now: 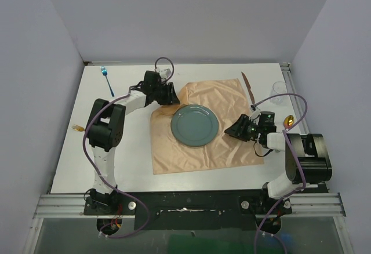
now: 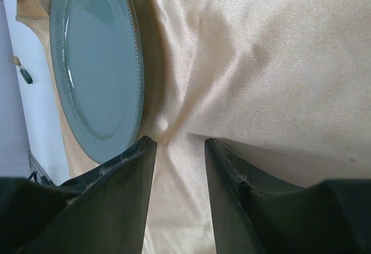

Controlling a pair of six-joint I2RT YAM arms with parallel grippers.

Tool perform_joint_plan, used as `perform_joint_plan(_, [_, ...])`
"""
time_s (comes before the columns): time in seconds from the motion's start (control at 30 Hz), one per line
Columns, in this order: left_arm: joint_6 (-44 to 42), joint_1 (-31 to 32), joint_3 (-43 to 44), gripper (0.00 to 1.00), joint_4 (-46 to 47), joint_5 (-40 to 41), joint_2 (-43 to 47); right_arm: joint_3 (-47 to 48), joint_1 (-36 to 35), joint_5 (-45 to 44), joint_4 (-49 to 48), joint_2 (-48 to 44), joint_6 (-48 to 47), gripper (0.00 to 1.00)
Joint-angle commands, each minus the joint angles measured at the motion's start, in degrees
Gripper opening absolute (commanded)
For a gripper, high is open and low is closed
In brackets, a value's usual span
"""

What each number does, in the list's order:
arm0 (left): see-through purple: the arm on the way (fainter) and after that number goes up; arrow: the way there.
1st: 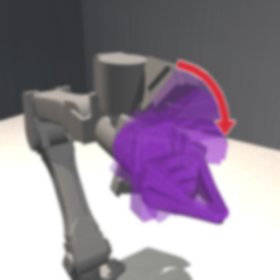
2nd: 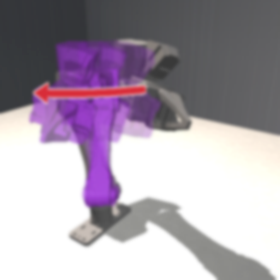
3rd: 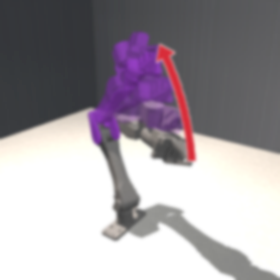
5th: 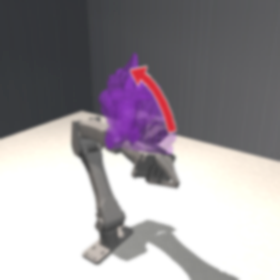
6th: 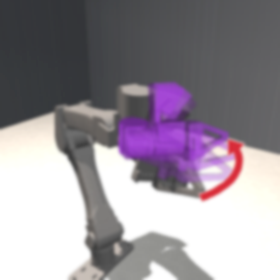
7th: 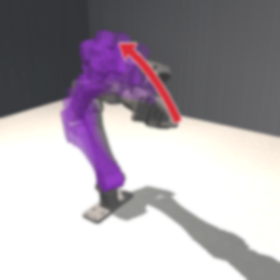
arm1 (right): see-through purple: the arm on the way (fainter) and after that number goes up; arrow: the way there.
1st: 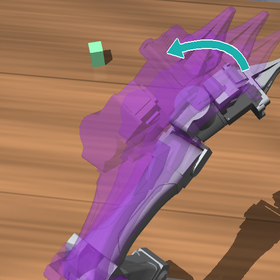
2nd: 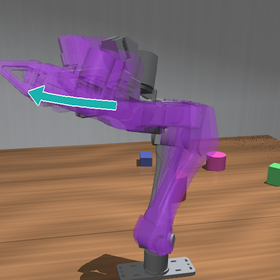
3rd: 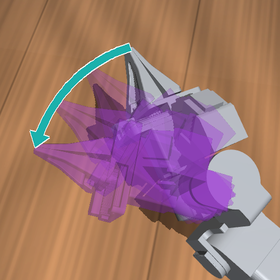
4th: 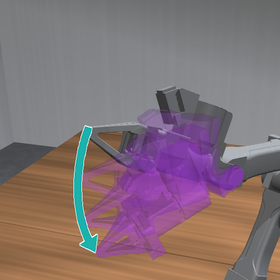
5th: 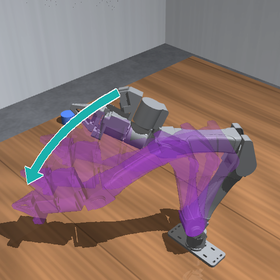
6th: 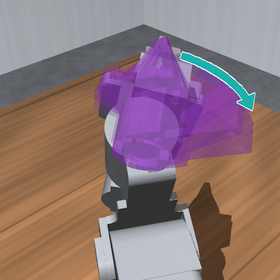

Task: Set the dinner table for one person
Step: Adjust the napkin at the center of the board.

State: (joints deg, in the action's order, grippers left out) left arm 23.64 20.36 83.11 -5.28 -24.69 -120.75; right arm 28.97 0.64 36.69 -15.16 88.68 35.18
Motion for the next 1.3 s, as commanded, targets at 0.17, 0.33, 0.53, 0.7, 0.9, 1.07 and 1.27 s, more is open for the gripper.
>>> perform_joint_plan(0.17, [-1.2, 0.5, 0.1, 0.37, 1.9, 12.4, 7.2, 2.4, -1.8, 0.5, -3.3, 1.3, 0.9, 0.41])
perform_joint_plan(0.33, [-1.7, 0.6, -0.4, 0.38, 0.1, 18.4, 7.9, 3.1, -2.3, 0.5, -3.0, 1.9, 0.9, 0.41])
perform_joint_plan(0.53, [-2.3, 1.1, -2.1, 0.38, 2.7, 15.8, 9.3, 3.4, -2.6, 0.4, -2.7, 2.2, 0.8, 0.41])
perform_joint_plan(0.7, [-2.7, 1.8, -1.4, 0.38, 5.0, 7.7, 7.5, 3.7, -2.6, 0.4, -2.5, 2.2, 0.7, 0.41])
perform_joint_plan(0.9, [-3.1, 2.9, -1.9, 0.38, 9.7, 0.8, 5.6, 3.4, -2.6, 0.3, -2.0, 2.1, 0.2, 0.41])
perform_joint_plan(1.07, [-4.0, 3.4, -1.2, 0.38, 8.8, -3.5, 4.0, 3.4, -2.6, 0.3, -2.1, 2.3, 0.2, 0.41])
perform_joint_plan(1.27, [-5.6, 3.5, 1.3, 0.38, 1.0, -4.2, 1.9, 3.5, -2.6, 0.5, -2.4, 2.6, 0.4, 0.41])
